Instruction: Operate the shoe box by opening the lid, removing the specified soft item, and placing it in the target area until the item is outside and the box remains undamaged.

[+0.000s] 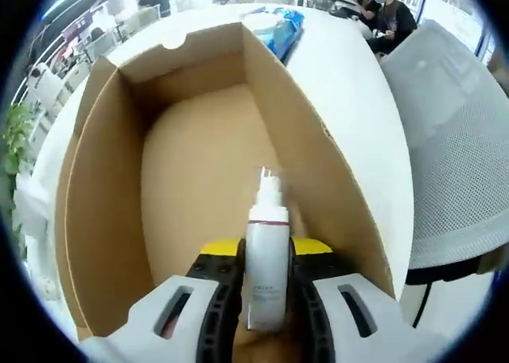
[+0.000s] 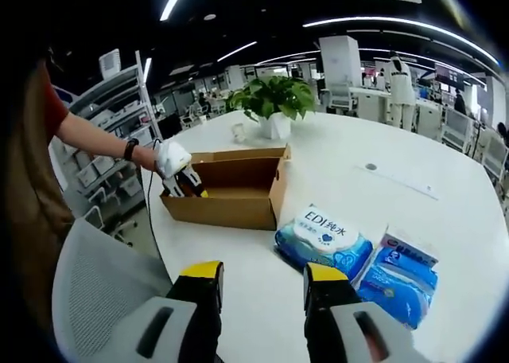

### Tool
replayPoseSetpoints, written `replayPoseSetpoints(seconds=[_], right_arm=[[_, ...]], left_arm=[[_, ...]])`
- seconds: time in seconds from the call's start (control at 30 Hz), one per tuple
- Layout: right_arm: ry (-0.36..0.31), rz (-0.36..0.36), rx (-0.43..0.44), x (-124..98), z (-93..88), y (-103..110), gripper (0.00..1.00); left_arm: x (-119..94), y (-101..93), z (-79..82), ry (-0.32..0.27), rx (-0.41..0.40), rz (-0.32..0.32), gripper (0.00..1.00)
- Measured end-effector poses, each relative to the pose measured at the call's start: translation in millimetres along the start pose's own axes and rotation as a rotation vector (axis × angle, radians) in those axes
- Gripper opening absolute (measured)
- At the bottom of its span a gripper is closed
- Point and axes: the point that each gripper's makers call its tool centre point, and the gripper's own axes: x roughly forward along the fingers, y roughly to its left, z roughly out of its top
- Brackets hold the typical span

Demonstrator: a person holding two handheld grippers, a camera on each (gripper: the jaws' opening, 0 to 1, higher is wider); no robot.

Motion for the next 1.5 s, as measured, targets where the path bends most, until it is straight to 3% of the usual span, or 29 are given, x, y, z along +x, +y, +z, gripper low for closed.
replayPoseSetpoints(seconds=[0.37,0.73,1.27,1.5], right_arm=[[0.004,0.024,0.005,9.0,-2.6,12.9,0.36],[-0.019,0.083,0.043,34.1,10.8,26.9,0.37],[-0.051,0.145,0.059,72.1,42.9,40.9,0.36],[-0.066,0.173,0.094,80.4,51.5,47.6,0.37]], left_arm=[[-4.6,9.2,-0.3,-0.018,0.004,0.037,0.20],[-23.8,20.4,9.7,-0.071,0.013,0.106,0.19],[-55.8,28.7,63.0,-0.211,0.047,0.202,0.20],[-62.5,15.8,92.8,-0.265,0.099,0.224,0.20]])
